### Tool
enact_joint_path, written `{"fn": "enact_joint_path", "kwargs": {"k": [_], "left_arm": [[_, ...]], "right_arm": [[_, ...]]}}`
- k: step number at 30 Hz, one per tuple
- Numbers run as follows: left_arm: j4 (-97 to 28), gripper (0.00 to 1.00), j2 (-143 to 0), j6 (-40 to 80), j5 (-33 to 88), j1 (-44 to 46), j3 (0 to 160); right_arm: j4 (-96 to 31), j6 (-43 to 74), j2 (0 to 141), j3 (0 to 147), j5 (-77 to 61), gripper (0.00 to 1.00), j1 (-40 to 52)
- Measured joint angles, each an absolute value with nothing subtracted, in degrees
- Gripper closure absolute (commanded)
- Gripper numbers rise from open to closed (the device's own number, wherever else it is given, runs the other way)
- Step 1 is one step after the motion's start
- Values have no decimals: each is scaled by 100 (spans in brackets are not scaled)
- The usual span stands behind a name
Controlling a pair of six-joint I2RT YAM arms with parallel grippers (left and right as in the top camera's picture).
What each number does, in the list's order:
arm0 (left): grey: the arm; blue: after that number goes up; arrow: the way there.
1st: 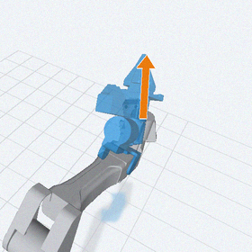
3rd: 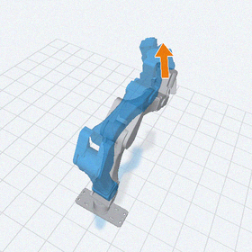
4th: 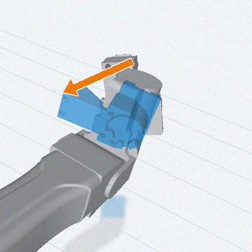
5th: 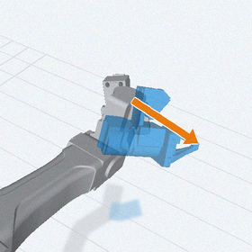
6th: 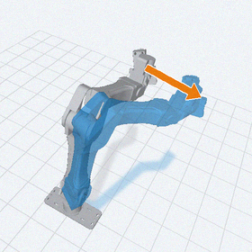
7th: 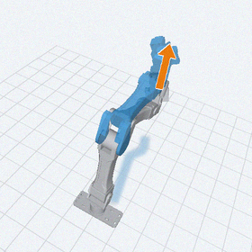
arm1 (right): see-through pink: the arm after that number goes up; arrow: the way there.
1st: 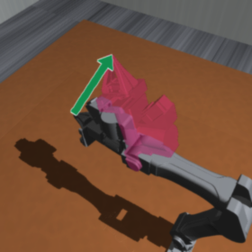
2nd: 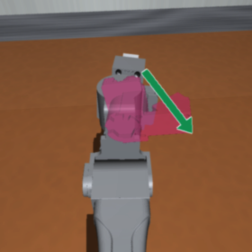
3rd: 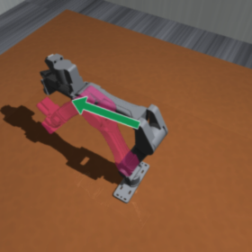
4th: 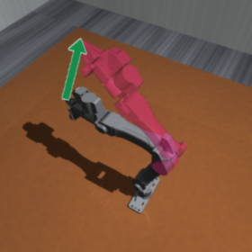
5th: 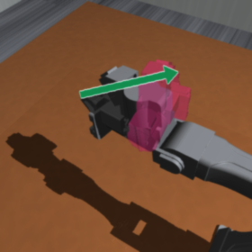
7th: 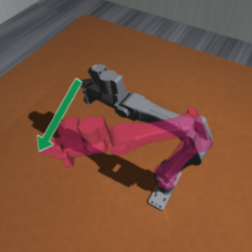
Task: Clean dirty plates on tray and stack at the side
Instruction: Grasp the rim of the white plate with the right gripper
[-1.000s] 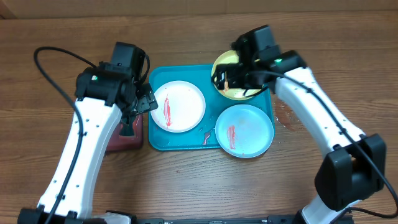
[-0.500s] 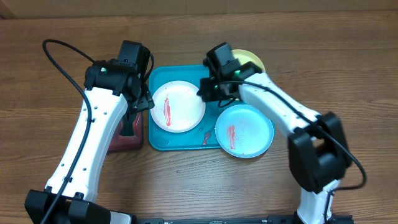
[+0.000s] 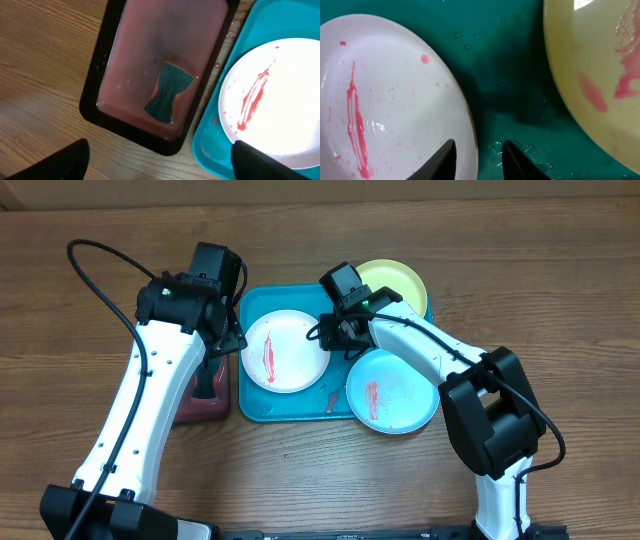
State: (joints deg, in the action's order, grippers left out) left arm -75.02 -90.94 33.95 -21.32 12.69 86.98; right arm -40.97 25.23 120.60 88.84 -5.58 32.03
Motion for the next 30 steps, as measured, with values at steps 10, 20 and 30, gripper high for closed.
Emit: {"fn": "enact_joint_path", "kwargs": {"k": [10,20,30], "left_arm": [[-7500,5,-9094,3393,-2130,1269,8698],[-7500,7,-9094,3395,-2130,1269,8698],[-7494,11,-9094,3393,-2132,1269,8694]], "right_arm": [[-4145,2547,12060,8884,-344,74,3393],[-3889,2628,12060,8670,-104,79,3454],[-3839,2720,12062,8554,-108,96,3454]]}}
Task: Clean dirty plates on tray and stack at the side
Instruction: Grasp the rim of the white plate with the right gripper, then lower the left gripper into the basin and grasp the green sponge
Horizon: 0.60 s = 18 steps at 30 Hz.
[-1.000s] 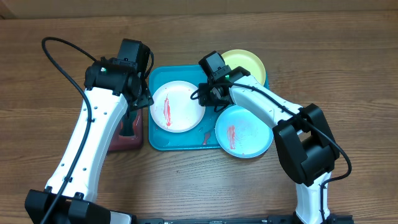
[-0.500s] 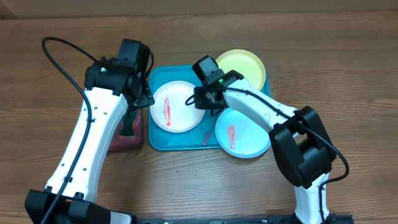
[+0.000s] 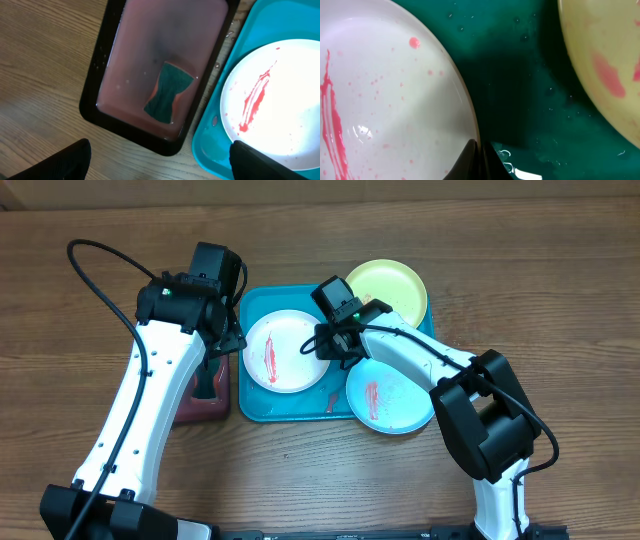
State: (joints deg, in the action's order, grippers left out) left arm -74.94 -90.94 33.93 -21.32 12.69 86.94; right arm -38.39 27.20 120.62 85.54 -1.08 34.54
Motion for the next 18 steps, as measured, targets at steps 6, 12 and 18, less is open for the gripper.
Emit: {"fn": "enact_joint_path", "kwargs": {"k": [6,12,18], "left_arm": [[-7277,12,-9096,3395,-2134,1269,8344],[-7131,12,-9118,3393,-2150,1269,7961],[-6993,27,-9120,3400,-2154,1269,7789]], "right_arm": [[-3793,2720,12060,8536,-108,90,3468],[-3671,2781,12060,8385,-119,91,3498],[-3454,2860,12060,8331,-202,96,3503]]}}
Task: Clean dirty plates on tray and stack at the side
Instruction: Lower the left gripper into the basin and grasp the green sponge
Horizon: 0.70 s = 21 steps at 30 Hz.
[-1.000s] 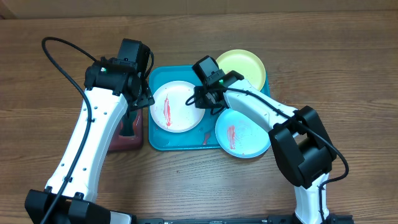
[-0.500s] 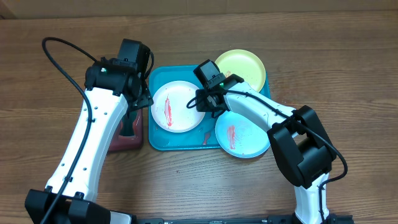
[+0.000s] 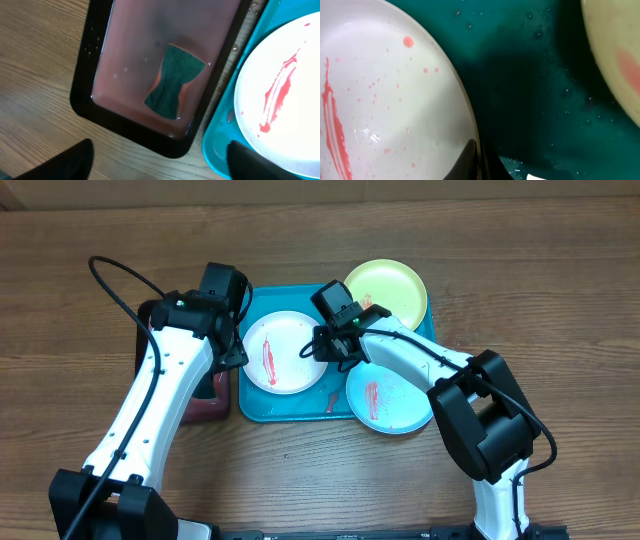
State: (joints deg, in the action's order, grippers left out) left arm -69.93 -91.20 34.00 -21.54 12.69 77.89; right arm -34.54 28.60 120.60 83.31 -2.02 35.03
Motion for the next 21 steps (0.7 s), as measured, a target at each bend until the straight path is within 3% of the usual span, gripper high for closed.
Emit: {"fn": "enact_joint_path", "kwargs": {"k": [1,4,11,21], "left_arm": [[-6973,34,-9120,3393,-2158,1269,7765],[-6877,40,-9120,3371,-2178,1269,7688],[-6313,37,-9120,3291,-2158,991,7153],[-5033,34,-9129,2287,-1664,703,6167]], "right_arm": [[-3452,2867,12060,8324,-211,96,3503],[-3450,2871,12060,8322,-211,96,3500],[-3446,2871,12060,8322,-217,96,3503],[-3430,2871,12060,8318,-217,96,3503]]}}
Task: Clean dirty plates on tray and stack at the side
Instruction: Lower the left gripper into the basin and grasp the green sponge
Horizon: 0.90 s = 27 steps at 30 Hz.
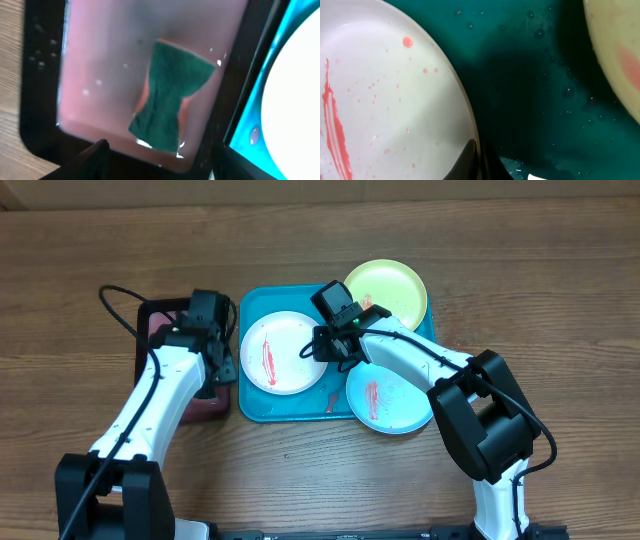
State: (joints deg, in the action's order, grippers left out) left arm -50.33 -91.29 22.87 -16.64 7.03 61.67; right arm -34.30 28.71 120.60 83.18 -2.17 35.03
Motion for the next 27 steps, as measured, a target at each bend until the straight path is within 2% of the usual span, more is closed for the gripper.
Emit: {"fn": "enact_joint_path", "kwargs": {"k": [20,27], "left_arm": [[-3688,38,-9142,1483,-1306,130,5430],[-3275,44,-9142,1299,-1153,130,4978]], "right_arm": [[-3426,2873,12060,8318,-217,96,3503],[-3426,2871,12060,8318,-217,96,3503]]}}
